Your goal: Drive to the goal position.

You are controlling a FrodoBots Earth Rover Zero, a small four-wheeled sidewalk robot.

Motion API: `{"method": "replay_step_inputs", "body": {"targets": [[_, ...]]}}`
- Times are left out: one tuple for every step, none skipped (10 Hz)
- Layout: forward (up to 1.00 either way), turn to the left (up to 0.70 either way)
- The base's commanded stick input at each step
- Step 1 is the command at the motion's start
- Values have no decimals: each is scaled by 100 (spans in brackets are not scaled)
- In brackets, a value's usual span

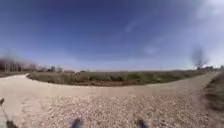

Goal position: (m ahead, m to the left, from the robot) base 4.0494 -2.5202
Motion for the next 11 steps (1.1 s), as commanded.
{"method": "replay_step_inputs", "body": {"targets": [[50, -50], [50, -50], [50, -50], [50, -50], [50, -50], [50, -50], [50, -50], [50, -50], [50, -50], [50, -22], [50, 0]]}}
